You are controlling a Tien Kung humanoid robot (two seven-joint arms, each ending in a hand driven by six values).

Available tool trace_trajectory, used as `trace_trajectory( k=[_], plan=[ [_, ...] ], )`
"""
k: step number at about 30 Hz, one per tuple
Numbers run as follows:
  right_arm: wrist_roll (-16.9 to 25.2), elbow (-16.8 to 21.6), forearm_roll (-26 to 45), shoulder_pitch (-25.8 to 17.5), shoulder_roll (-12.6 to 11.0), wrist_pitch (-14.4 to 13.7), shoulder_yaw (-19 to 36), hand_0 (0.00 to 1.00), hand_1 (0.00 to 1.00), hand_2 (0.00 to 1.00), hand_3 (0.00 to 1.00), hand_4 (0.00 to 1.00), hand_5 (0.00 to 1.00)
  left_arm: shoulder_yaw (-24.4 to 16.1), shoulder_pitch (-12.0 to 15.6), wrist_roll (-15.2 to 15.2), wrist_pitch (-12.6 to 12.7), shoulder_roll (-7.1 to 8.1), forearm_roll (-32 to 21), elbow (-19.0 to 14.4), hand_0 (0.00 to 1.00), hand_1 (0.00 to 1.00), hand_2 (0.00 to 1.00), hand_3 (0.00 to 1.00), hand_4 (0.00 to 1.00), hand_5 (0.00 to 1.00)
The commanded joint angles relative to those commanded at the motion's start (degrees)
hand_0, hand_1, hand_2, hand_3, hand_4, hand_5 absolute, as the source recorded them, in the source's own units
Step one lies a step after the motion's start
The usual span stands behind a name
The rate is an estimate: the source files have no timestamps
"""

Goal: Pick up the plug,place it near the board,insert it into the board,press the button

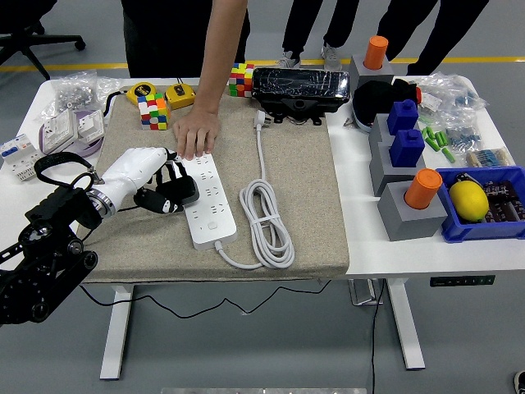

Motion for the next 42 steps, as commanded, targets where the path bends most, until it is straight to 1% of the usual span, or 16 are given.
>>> trace_trajectory(
  k=[8, 15, 22, 29, 42],
  plan=[
    [0.1, 0.0, 0.0, -0.2, 0.1, 0.0, -0.1, 0.783, 0.725, 0.729, 0.764, 0.998, 0.998, 1.0, -0.1, 0.0, -0.4, 0.25, -0.3, -0.1, 0.252, 0.271, 0.327, 0.474, 0.858, 0.002],
    [0.1, 0.0, 0.1, -0.1, 0.0, 0.0, -0.1, 0.783, 0.725, 0.729, 0.763, 0.998, 0.998, 0.9, -0.5, -0.1, -0.1, 0.23, -0.2, 0.3, 0.254, 0.273, 0.327, 0.474, 0.857, 0.002],
    [0.0, 0.0, 0.3, 0.1, -0.1, 0.0, -0.2, 0.782, 0.725, 0.729, 0.763, 0.998, 0.998, 1.5, -1.4, -0.1, -0.2, 0.71, -0.2, 0.4, 0.255, 0.274, 0.327, 0.475, 0.856, 0.002],
    [0.2, 0.0, 0.4, 0.3, -0.2, 0.0, -0.2, 0.783, 0.725, 0.729, 0.763, 0.998, 0.998, 2.5, -1.7, -0.1, -0.3, 0.97, -0.4, 0.5, 0.256, 0.274, 0.328, 0.474, 0.854, 0.002],
    [0.2, 0.0, 0.5, 0.4, -0.3, 0.0, -0.2, 0.782, 0.725, 0.728, 0.763, 0.998, 0.998, 2.7, -2.4, -0.2, -0.4, 1.23, 0.4, 1.7, 0.257, 0.277, 0.33, 0.474, 0.854, 0.002]
  ],
)
